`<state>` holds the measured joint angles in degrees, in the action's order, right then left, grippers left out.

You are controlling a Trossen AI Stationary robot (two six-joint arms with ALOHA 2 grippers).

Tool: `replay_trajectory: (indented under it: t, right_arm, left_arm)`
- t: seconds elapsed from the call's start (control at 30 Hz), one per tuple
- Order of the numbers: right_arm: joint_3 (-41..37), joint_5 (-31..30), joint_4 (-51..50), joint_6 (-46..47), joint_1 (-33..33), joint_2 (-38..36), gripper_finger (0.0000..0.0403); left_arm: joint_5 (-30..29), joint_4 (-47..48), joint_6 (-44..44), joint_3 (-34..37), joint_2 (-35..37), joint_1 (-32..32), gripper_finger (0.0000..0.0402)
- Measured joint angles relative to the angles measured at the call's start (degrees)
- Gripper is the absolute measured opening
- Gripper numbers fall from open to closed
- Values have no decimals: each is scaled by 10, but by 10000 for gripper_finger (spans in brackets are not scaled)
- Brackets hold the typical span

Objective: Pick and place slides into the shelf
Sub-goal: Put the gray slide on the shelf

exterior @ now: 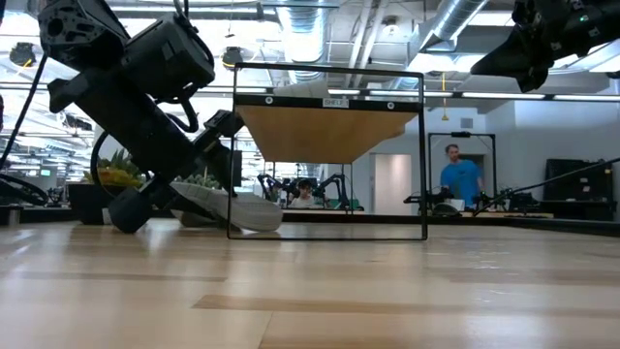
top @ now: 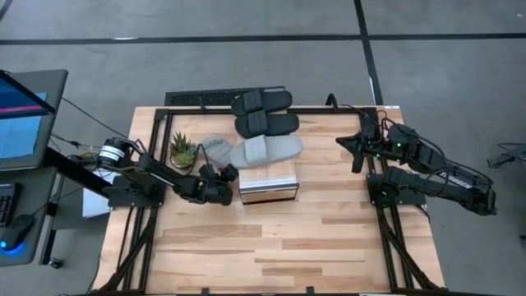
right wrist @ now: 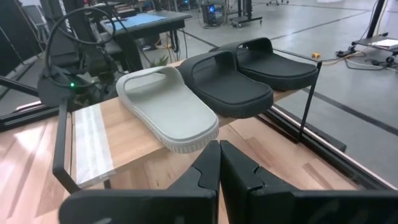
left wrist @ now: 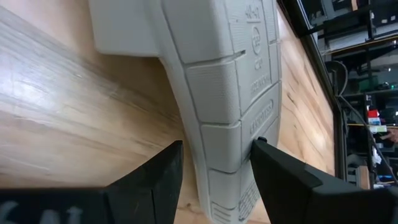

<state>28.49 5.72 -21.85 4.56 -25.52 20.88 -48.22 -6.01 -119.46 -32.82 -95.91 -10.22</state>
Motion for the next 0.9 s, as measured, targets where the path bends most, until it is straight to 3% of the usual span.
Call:
replay_trajectory:
  t: [0.17, 0.37, 0.9]
  right_arm:
    - [0, 2, 0, 0, 0, 0, 0]
    - [0, 2, 0, 0, 0, 0, 0]
    - [0, 3, -10, 0, 0, 0, 0]
  left_arm:
    - [-3, 10, 4, 0, -1, 3, 156]
    - [-17, 15, 8, 0, -1, 1, 30]
    - [-31, 25, 26, 2, -2, -59, 28]
